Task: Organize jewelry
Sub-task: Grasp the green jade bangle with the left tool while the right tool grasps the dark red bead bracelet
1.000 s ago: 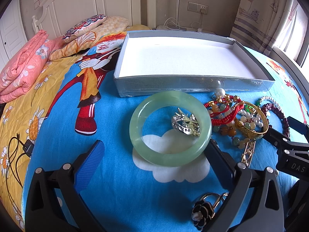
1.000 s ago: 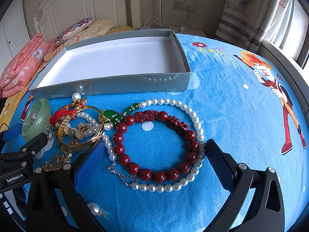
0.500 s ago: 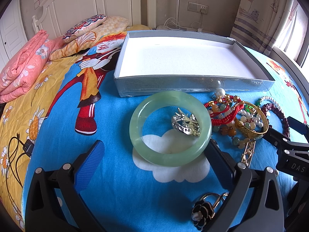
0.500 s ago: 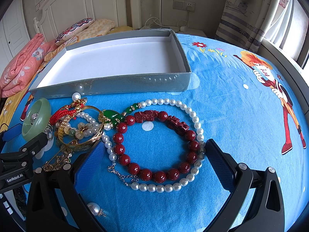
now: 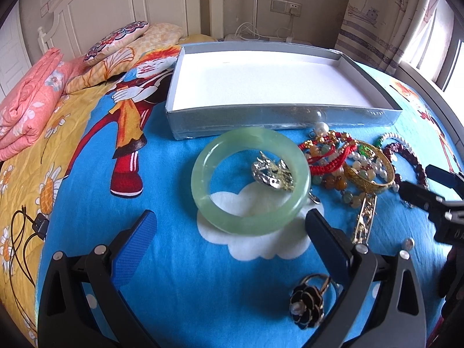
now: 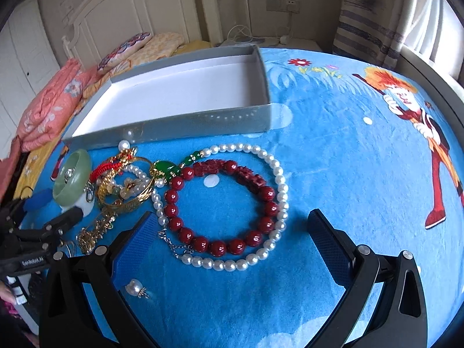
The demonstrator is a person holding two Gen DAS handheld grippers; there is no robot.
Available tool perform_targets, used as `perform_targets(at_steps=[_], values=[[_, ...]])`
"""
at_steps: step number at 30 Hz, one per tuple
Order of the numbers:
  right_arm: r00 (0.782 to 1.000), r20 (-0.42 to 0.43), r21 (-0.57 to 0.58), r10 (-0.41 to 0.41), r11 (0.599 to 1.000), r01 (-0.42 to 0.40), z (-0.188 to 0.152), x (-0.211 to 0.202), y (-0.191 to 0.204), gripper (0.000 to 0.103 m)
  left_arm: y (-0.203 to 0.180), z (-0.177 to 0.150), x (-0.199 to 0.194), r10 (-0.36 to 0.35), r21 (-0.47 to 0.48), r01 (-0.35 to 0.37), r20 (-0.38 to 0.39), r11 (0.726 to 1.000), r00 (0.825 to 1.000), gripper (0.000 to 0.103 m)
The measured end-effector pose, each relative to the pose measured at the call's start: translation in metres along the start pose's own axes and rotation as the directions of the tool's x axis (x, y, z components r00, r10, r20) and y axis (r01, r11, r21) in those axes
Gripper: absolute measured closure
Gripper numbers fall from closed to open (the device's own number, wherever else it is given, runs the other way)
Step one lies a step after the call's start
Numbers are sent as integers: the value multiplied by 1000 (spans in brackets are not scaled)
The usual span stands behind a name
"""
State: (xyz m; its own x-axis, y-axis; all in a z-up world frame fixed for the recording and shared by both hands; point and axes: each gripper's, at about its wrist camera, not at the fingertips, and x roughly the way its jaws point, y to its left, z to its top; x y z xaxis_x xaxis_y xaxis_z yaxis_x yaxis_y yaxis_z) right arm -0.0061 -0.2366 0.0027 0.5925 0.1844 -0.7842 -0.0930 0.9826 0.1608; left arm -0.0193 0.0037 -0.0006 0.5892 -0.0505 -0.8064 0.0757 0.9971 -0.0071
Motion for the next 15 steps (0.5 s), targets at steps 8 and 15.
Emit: perform_targets(at_steps=[8,15], values=[[973,149,186,175,962,-202,-2,-26,-41,4,2,-3,-14,-88,23,87,42,996,995,2],[974,175,80,140,984,-156,-3,-35,-19,4,-12,30,4,-54,94,50,33,994,998,2]])
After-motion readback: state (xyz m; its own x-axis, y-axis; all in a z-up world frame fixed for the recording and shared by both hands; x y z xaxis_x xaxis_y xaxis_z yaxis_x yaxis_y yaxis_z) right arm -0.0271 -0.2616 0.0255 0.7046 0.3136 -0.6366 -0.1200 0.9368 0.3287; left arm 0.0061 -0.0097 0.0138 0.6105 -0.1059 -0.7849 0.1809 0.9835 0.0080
